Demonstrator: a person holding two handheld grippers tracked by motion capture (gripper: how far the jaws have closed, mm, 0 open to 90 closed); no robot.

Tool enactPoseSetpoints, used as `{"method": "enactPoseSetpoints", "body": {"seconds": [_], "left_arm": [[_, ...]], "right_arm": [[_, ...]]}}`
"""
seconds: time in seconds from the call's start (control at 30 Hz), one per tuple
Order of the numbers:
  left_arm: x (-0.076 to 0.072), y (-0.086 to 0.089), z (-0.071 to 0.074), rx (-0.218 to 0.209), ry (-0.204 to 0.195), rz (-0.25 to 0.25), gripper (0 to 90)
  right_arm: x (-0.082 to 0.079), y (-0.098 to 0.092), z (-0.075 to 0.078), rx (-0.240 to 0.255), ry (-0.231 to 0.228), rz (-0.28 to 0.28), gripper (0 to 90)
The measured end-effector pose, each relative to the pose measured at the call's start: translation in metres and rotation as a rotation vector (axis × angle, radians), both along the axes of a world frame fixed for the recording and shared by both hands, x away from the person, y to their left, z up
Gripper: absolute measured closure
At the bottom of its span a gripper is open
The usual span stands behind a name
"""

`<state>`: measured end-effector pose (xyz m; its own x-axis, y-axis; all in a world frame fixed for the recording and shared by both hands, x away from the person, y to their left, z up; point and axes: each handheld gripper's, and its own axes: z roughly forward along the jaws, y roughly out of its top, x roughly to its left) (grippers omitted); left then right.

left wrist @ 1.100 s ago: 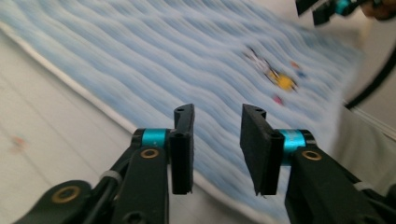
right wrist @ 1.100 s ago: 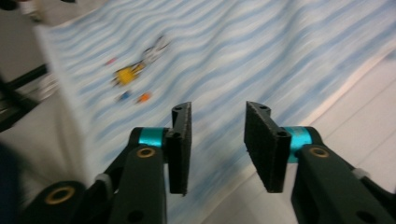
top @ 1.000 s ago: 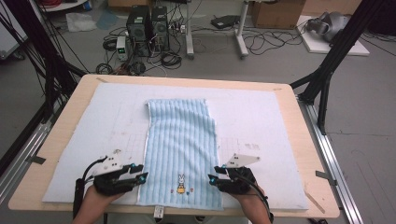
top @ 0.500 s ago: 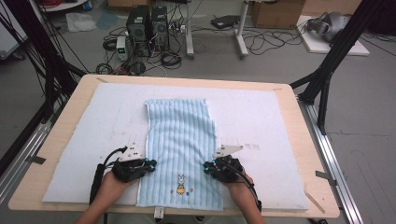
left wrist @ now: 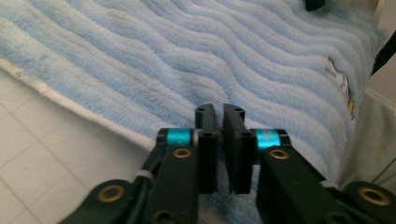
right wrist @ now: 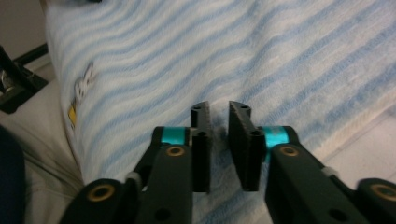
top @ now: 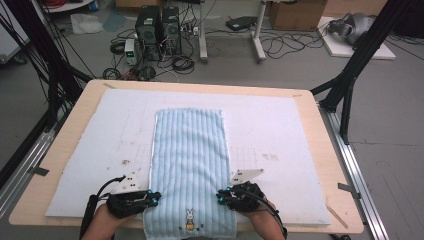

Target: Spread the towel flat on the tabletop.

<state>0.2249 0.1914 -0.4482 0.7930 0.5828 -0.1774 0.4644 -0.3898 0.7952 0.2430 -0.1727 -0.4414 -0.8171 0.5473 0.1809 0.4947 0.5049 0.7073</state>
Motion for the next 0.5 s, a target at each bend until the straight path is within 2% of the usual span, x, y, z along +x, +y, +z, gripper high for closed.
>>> {"method": "enactPoseSetpoints", "body": {"seconds": [0.07, 0.1, 0.2, 0.23, 0.27, 0.33, 0.4, 0.5], "left_arm": [[0.003, 0.003, 0.004, -0.028, -0.018, 0.022, 67.3], [0.006, 0.005, 0.006, -0.051, -0.024, 0.042, 61.7], [0.016, 0.014, 0.012, -0.098, -0.057, 0.093, 54.7], [0.022, 0.017, 0.014, -0.099, -0.068, 0.101, 54.4], [0.027, 0.019, 0.016, -0.107, -0.073, 0.116, 54.3], [0.04, 0.023, 0.02, -0.12, -0.08, 0.142, 53.7], [0.051, 0.027, 0.024, -0.13, -0.083, 0.168, 53.5], [0.067, 0.031, 0.028, -0.14, -0.084, 0.198, 53.2]], "right_arm": [[0.002, -0.003, 0.003, 0.041, -0.012, -0.039, 67.4], [0.006, -0.005, 0.005, 0.054, -0.04, -0.058, 63.8], [0.017, -0.012, 0.009, 0.073, -0.082, -0.162, 57.6], [0.023, -0.013, 0.009, 0.071, -0.093, -0.19, 57.4], [0.028, -0.012, 0.009, 0.067, -0.095, -0.198, 57.4], [0.037, -0.007, 0.007, 0.054, -0.088, -0.191, 58.5], [0.043, 0.002, 0.003, 0.016, -0.081, -0.16, 62.4], [0.045, 0.013, -0.002, -0.055, -0.077, -0.109, 79.9]]}}
